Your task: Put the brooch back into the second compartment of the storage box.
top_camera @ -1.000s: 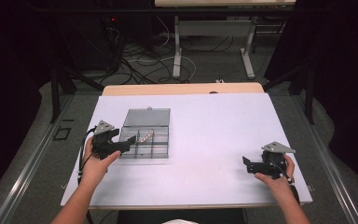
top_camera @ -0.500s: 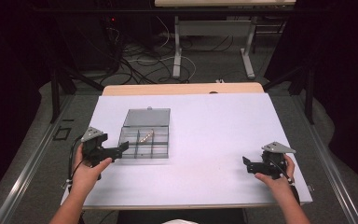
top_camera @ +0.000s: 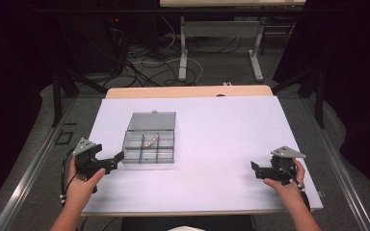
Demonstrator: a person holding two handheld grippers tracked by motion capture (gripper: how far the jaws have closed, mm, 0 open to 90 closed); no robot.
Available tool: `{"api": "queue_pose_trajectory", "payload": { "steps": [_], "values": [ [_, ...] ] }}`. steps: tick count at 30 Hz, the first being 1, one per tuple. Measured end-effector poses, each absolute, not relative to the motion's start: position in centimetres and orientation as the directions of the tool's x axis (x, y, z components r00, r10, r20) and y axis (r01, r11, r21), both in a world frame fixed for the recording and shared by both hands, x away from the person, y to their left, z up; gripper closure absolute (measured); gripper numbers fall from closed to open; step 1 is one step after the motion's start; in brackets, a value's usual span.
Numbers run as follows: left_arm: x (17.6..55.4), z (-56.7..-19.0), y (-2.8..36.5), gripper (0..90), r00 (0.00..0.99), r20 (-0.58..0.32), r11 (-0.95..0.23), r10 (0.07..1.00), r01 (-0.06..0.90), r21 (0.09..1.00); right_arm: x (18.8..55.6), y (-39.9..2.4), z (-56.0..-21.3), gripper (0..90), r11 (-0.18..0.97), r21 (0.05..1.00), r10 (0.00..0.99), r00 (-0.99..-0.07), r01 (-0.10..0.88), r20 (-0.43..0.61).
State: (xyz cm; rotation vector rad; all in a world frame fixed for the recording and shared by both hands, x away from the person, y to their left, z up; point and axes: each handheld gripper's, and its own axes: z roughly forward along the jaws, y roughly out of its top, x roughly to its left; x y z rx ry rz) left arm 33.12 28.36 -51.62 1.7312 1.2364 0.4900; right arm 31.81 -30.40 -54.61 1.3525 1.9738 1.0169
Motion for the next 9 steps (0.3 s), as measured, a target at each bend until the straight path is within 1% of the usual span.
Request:
{"api": "queue_pose_trajectory", "payload": {
  "steps": [2, 6, 9],
  "values": [
    [33.02, -51.75, 28.69, 0.2, 0.423, -0.18, -0.071, 0.888, 0.513, 0.855, 31.81, -30.41, -54.61, 2.6, 0.215, 0.819, 0.935, -0.354, 0.532, -0.015],
    [33.12, -52.18, 29.04, 0.2, 0.401, -0.154, -0.079, 0.903, 0.507, 0.859, 31.77, -30.46, -54.54, 2.6, 0.216, 0.82, 0.934, -0.356, 0.531, -0.016],
    [33.22, -52.66, 29.31, 0.2, 0.39, -0.153, -0.075, 0.908, 0.511, 0.857, 31.78, -30.47, -54.56, 2.6, 0.215, 0.819, 0.935, -0.353, 0.532, -0.015]
  ]
}}
